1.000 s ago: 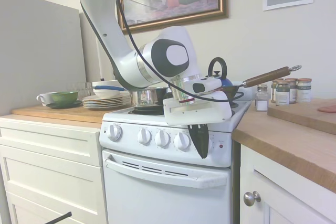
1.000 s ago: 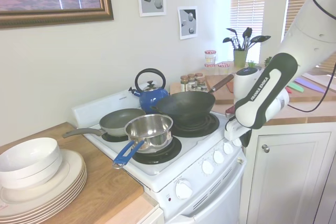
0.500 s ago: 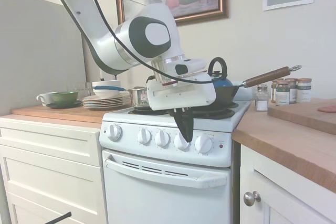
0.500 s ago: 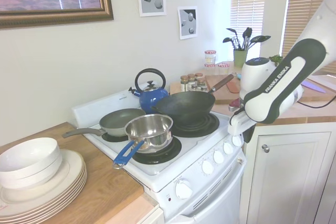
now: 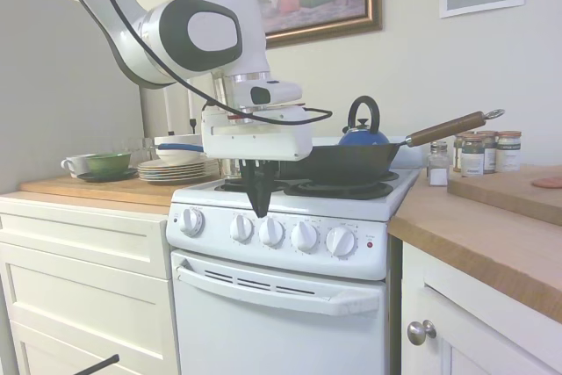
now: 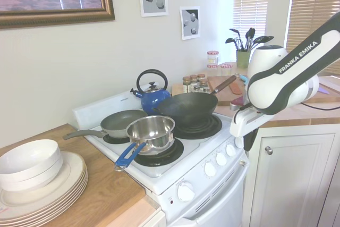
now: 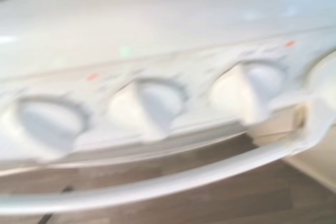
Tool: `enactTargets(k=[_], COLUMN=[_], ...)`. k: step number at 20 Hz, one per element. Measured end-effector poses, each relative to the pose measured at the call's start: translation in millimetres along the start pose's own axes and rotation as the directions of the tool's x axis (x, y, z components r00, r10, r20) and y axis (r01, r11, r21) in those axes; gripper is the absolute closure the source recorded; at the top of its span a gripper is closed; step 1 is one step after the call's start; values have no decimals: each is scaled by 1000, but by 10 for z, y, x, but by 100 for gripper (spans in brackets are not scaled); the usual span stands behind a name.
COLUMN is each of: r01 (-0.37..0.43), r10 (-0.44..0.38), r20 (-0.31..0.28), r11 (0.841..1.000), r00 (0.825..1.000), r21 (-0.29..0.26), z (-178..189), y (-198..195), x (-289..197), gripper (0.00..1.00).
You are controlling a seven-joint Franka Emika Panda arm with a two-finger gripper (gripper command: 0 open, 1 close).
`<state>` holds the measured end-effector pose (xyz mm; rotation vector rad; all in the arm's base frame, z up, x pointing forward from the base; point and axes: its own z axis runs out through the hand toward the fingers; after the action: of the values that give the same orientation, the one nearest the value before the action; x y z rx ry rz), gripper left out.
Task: Turn on the stove on the bottom right
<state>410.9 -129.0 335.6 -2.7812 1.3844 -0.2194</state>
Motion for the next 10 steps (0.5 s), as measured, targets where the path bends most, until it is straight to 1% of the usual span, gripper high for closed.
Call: enactTargets(k=[10], r01=[-8], r10=[8], r20=[19], r11=[1000], r00=[1000], r21=[18], z=[-20], y=[-65], x=[-86], gripper=[0])
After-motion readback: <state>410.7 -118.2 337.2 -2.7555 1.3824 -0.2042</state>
